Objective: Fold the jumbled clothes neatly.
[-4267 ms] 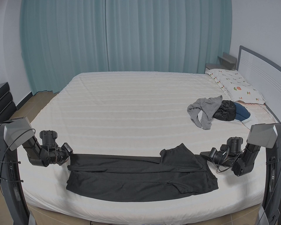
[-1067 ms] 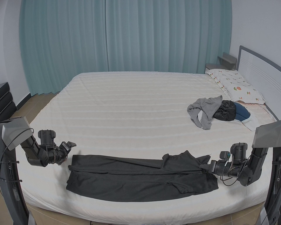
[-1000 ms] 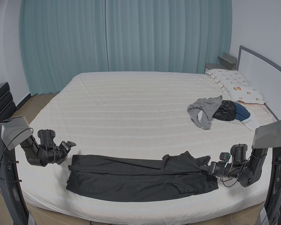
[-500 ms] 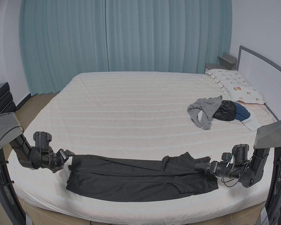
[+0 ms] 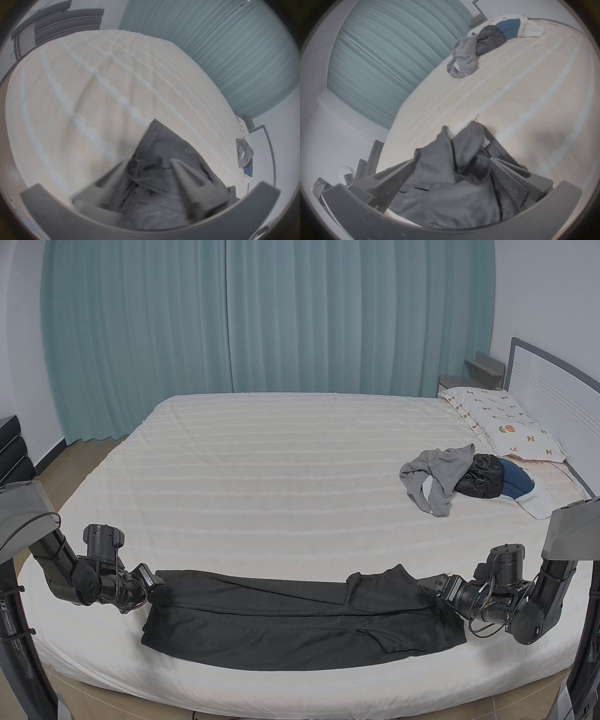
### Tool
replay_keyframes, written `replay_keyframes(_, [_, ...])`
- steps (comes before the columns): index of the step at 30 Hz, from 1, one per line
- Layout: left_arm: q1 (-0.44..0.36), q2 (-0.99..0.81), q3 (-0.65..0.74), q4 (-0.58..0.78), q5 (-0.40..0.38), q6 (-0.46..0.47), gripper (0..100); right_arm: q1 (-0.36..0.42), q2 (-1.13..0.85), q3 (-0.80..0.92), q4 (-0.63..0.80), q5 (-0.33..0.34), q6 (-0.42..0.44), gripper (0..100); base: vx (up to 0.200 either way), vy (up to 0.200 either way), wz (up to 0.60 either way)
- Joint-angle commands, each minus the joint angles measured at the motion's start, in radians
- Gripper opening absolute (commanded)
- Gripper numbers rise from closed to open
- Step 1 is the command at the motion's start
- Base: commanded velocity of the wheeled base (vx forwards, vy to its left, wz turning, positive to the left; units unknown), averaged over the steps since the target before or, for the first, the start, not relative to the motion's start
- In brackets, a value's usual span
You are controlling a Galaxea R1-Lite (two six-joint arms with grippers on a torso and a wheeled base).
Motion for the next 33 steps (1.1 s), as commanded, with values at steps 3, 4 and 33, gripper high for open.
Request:
replay_keyframes(3, [-0.005, 0.016, -0.015, -0.001, 0.031, -0.015, 0, 0.068, -0.05, -0.063, 0.163, -0.109, 0.1, 100, 0.0, 0.0, 0.0])
replay_keyframes(4, [-0.005, 0.01, -0.015, -0.001, 0.032, -0.02, 0, 0.08, -0.066, -0.076, 0.203, -0.117, 0.127, 100, 0.0, 0.0, 0.0])
replay_keyframes(33, [-0.02, -0.039, -0.007, -0.002, 0.038, -0.051, 0, 0.132, -0.084, -0.214, 0.482, -0.17, 0.241, 100, 0.0, 0.0, 0.0])
